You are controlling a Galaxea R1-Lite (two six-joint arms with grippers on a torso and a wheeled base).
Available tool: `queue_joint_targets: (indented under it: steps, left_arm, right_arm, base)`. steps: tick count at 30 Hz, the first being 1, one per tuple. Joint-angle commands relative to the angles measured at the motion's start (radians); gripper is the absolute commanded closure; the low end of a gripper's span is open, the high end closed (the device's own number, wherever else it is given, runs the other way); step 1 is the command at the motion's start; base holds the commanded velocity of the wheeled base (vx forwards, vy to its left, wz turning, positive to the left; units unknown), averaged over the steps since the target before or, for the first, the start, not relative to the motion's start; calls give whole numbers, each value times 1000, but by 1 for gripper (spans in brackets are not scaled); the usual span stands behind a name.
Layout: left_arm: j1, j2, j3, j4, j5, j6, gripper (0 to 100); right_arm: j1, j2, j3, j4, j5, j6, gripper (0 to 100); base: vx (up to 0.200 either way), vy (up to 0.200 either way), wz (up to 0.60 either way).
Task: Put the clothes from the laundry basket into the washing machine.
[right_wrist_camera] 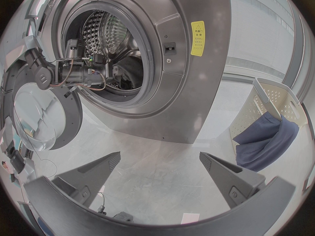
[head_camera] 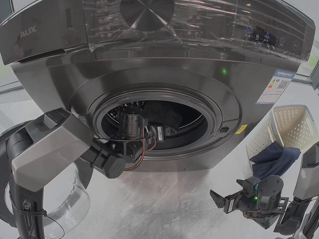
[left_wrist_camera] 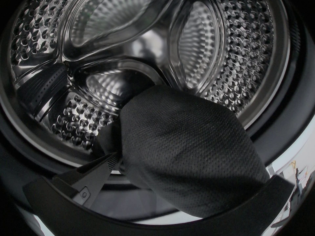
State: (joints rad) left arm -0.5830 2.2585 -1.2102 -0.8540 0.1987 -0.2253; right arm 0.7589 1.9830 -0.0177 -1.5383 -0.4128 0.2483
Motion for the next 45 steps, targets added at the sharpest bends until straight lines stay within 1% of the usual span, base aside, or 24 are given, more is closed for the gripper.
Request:
queue_joint_targets:
  steps: [1, 4, 8, 13, 17, 19, 27, 32, 36, 37, 41, 43, 45]
  left_arm:
    - [-49, -94, 132, -11, -7, 1, 0]
    - [-70, -114, 169, -14, -5, 1, 0]
    - [-80, -126, 195, -22, -4, 4, 0]
    - [-77, -105, 186, -99, -1, 3, 0]
    - [-70, -37, 123, -186, -4, 6, 0]
    - [-66, 3, 84, -209, -5, 7, 0]
    - [-37, 165, -69, -240, -7, 6, 0]
    - [-40, 211, -100, -246, -21, 6, 0]
    - [-40, 222, -121, -244, -18, 6, 0]
    - [-38, 220, -126, -244, -18, 6, 100]
    - [-29, 227, -172, -240, -18, 3, 100]
    - [-20, 243, -198, -240, -10, 3, 100]
    - [-15, 263, -244, -226, -1, -3, 100]
  right_arm:
    - [0, 2, -2, 0, 0, 0, 0]
    - [0, 0, -2, 0, 0, 0, 0]
    - [0, 0, -2, 0, 0, 0, 0]
    - [0, 2, -4, 0, 0, 0, 0]
    - [0, 4, -4, 0, 0, 0, 0]
    - [0, 8, -5, 0, 0, 0, 0]
    - [0, 16, -13, 0, 0, 2, 0]
    - [0, 17, -11, 0, 0, 2, 0]
    - [0, 19, -11, 0, 0, 2, 0]
    - [0, 19, -11, 0, 0, 2, 0]
    - [10, 19, -13, 0, 0, 2, 0]
    - [13, 23, -15, 0, 0, 6, 0]
    - [17, 25, -16, 0, -1, 8, 0]
  base:
    - [0, 0, 0]
    - [0, 0, 0]
    - [0, 0, 0]
    - [0, 0, 0]
    - [0, 0, 0]
    - [0, 0, 0]
    - [0, 0, 0]
    - [0, 0, 0]
    - [0, 0, 0]
    - [0, 0, 0]
    - [0, 0, 0]
    - [0, 0, 0]
    - [0, 0, 0]
